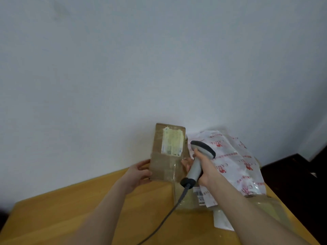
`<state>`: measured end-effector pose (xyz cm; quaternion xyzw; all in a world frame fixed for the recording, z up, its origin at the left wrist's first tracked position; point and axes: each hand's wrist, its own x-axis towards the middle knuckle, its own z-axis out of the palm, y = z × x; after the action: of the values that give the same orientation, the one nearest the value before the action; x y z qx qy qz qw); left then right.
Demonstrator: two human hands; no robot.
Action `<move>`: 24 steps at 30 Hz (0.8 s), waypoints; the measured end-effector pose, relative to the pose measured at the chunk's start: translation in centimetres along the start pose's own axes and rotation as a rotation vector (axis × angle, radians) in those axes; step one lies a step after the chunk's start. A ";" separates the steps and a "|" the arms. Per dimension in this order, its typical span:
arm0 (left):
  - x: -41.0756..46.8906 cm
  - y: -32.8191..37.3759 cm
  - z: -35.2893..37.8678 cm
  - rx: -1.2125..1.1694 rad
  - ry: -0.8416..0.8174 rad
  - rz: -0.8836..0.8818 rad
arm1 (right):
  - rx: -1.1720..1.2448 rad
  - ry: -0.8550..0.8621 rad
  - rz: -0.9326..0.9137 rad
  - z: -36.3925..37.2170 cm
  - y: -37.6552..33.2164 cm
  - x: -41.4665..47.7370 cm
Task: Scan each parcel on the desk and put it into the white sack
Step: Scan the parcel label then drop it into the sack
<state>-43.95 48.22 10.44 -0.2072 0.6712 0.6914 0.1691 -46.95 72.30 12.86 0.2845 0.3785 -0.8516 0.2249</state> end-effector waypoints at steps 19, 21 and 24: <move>-11.9 -6.2 -24.2 -0.212 0.082 -0.065 | -0.175 -0.123 0.049 15.8 22.7 -5.3; -12.3 -6.7 -25.6 -0.196 0.094 -0.033 | -0.253 -0.120 0.009 16.7 24.1 -5.5; -12.5 -7.3 -26.5 -0.253 0.147 -0.015 | -0.415 -0.080 -0.093 17.8 25.7 -5.8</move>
<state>-27.92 22.60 10.31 -0.2819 0.5878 0.7521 0.0973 -32.87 43.85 13.23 0.1803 0.5494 -0.7753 0.2539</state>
